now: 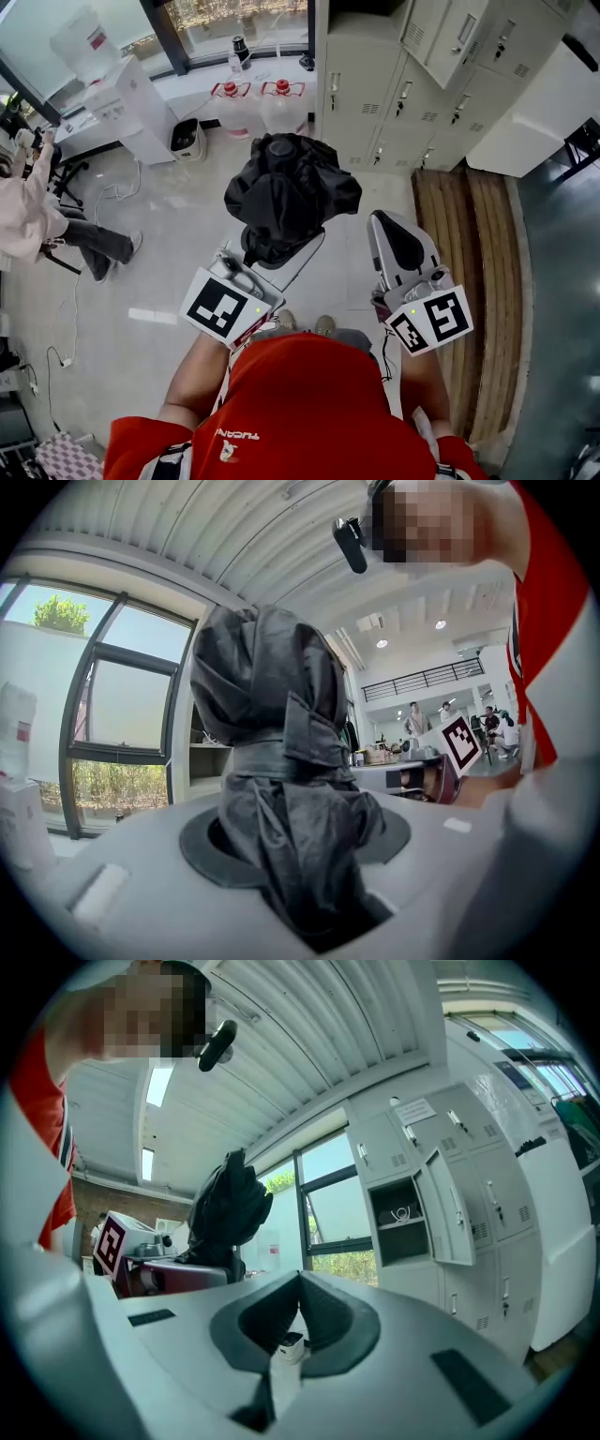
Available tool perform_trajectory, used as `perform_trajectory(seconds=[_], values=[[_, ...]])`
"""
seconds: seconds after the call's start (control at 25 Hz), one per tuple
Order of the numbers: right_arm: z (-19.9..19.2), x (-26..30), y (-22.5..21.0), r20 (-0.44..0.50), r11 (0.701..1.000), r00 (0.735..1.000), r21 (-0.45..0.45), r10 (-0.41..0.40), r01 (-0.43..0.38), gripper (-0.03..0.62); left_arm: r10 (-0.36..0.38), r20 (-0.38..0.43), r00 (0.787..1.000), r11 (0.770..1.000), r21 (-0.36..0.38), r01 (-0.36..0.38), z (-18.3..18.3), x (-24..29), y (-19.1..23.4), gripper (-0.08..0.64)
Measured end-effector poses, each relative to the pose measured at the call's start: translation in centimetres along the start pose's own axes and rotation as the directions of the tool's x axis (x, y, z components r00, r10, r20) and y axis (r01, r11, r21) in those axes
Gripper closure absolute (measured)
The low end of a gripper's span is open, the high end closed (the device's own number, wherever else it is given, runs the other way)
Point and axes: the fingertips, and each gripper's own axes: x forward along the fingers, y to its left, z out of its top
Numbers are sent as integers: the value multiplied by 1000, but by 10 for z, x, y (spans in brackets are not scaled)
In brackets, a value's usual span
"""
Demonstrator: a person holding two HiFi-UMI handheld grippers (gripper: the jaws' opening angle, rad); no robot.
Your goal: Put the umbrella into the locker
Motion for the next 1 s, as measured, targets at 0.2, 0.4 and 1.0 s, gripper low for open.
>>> perform_trajectory(seconds=[0.2, 0.4, 1.0], values=[[2, -5, -18, 5, 1000, 1000, 0, 19, -19, 589, 23, -15, 1000, 1000, 5, -23, 0, 18, -5, 341], [5, -14, -33, 7, 999, 999, -21, 33, -33, 589, 45, -37, 998, 999, 15, -44, -3, 35, -8, 341], [-4, -7, -85, -22, 1000, 1000, -23, 12, -13, 589, 31, -14, 999, 999, 40, -30, -9, 98, 3, 341]])
